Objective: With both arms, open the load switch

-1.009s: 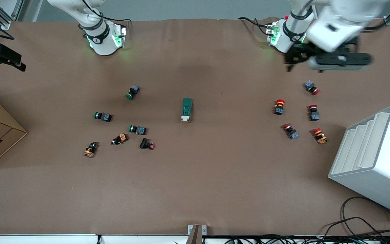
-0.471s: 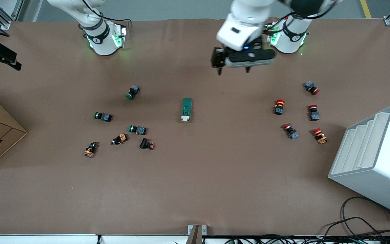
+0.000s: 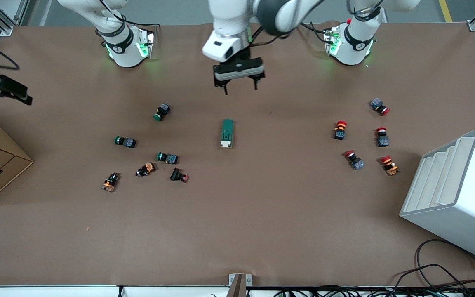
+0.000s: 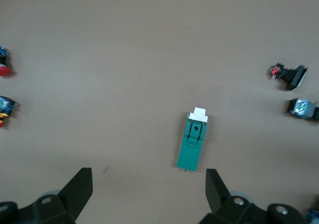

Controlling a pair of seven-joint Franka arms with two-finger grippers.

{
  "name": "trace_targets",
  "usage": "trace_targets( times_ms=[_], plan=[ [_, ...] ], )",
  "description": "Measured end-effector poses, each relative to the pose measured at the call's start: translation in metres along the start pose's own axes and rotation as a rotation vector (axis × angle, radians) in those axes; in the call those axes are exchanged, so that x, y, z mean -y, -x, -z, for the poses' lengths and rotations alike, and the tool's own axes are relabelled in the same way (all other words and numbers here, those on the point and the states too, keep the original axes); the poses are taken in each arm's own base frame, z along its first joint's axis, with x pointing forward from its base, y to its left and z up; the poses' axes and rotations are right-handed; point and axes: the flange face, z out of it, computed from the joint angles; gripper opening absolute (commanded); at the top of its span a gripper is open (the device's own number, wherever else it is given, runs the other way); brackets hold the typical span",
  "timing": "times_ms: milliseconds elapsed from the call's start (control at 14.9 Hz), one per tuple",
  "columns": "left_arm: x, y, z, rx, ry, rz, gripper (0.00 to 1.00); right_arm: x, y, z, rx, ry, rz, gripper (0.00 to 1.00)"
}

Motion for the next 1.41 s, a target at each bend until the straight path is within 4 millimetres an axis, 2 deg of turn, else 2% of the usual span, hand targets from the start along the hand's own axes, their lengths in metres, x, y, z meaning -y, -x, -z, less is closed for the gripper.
trace_targets(
  times_ms=[135,269,471,673,874,1009,1211,1413],
  plan=[
    [-0.024,0.043,-0.035,-0.034,-0.035,-0.013,1.00,0.004,-0.010,-0.016,0.031,0.002,-0.037,1.00],
    [-0.040,0.081,-0.070,-0.086,-0.061,-0.013,1.00,0.022,-0.013,-0.023,0.045,0.010,-0.144,1.00],
    [-0.051,0.127,-0.119,-0.164,-0.054,-0.001,1.00,0.072,-0.018,-0.039,0.069,0.032,-0.268,1.00],
    [-0.042,0.167,-0.165,-0.254,-0.026,-0.014,1.00,0.125,-0.029,-0.068,0.089,0.062,-0.378,1.00],
    [-0.029,0.198,-0.202,-0.346,0.016,-0.013,1.00,0.180,-0.039,-0.104,0.103,0.083,-0.497,1.00],
    [-0.029,0.217,-0.219,-0.393,0.063,0.000,1.00,0.213,-0.045,-0.130,0.117,0.078,-0.580,1.00],
    [-0.026,0.236,-0.241,-0.445,0.114,-0.005,1.00,0.246,-0.057,-0.169,0.123,0.080,-0.679,1.00],
    [-0.016,0.244,-0.262,-0.491,0.131,-0.044,1.00,0.279,-0.065,-0.211,0.120,0.099,-0.768,1.00]
  ],
)
